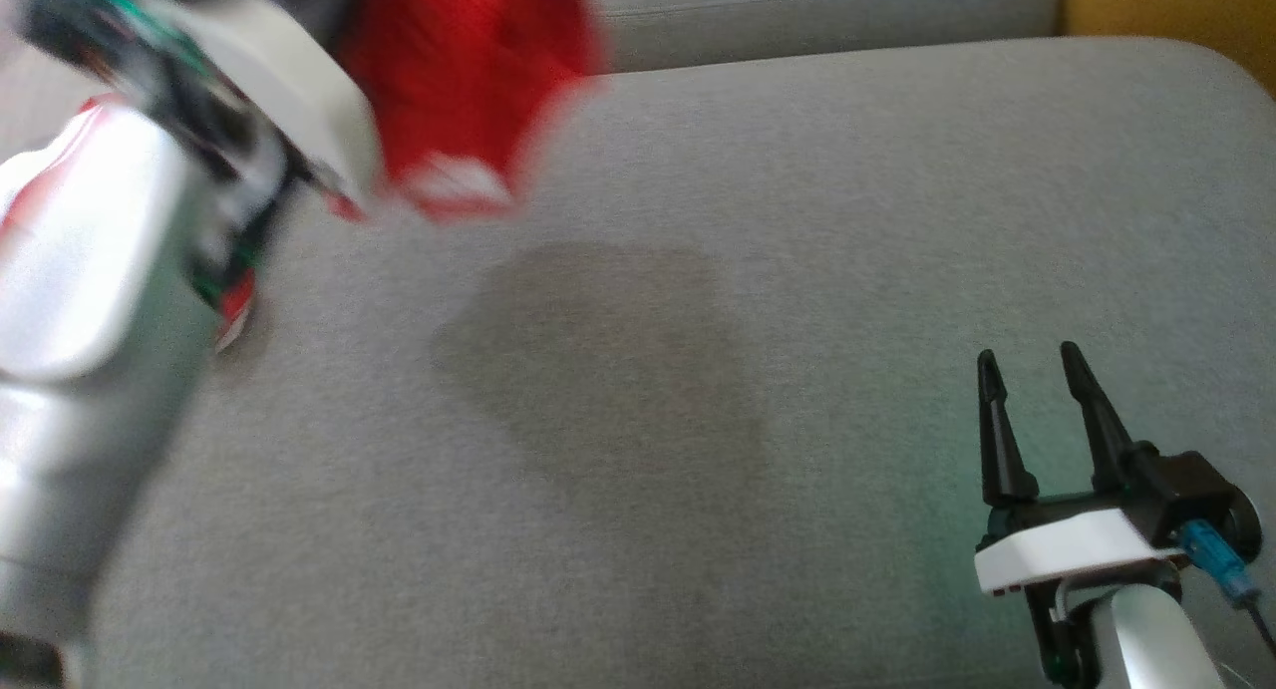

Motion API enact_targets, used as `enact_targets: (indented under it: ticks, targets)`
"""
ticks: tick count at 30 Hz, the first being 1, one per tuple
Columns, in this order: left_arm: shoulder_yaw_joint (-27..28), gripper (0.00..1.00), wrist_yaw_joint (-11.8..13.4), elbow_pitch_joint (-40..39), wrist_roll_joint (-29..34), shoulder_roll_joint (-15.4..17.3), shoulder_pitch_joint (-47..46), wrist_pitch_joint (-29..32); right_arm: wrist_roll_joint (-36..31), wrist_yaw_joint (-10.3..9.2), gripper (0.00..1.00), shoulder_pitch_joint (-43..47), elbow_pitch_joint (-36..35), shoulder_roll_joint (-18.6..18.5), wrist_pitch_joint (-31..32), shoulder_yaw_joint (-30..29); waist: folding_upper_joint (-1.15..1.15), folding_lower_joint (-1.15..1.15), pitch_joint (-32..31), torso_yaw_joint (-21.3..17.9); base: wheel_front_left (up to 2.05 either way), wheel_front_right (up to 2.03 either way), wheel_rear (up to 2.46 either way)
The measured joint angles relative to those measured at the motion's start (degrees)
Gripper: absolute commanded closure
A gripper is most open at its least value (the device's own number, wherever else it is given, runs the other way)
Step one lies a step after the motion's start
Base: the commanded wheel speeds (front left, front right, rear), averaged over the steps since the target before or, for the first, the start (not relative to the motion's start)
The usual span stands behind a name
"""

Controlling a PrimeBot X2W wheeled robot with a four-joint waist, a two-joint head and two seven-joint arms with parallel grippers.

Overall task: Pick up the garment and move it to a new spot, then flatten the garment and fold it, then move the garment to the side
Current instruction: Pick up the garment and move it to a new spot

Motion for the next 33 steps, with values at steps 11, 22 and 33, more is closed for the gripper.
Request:
enact_targets:
  ticks: [11, 22, 33]
  targets:
    - [-5.42, 1.00, 4.31, 8.02, -0.04, -10.79, 16.41, -11.87, 1.89, 0.00, 0.00, -1.70, -0.42, 0.03, -0.11, 3.22, 0.00, 0.02, 5.00, -5.43, 0.00, 0.00, 0.00]
    - [-5.64, 0.48, 4.50, 24.28, -0.15, -18.48, 20.05, -25.47, 2.89, 0.00, 0.00, -4.03, 0.51, 0.04, -0.15, 4.63, 0.00, 0.02, 9.90, -9.48, 0.00, 0.00, 0.00]
    - [-5.39, 0.00, 2.57, 25.98, 0.59, -20.12, 19.17, -29.94, 2.70, 0.00, 0.00, -3.40, 1.56, 0.04, -0.15, 3.87, 0.00, 0.00, 5.13, -5.87, 0.00, 0.00, 0.00]
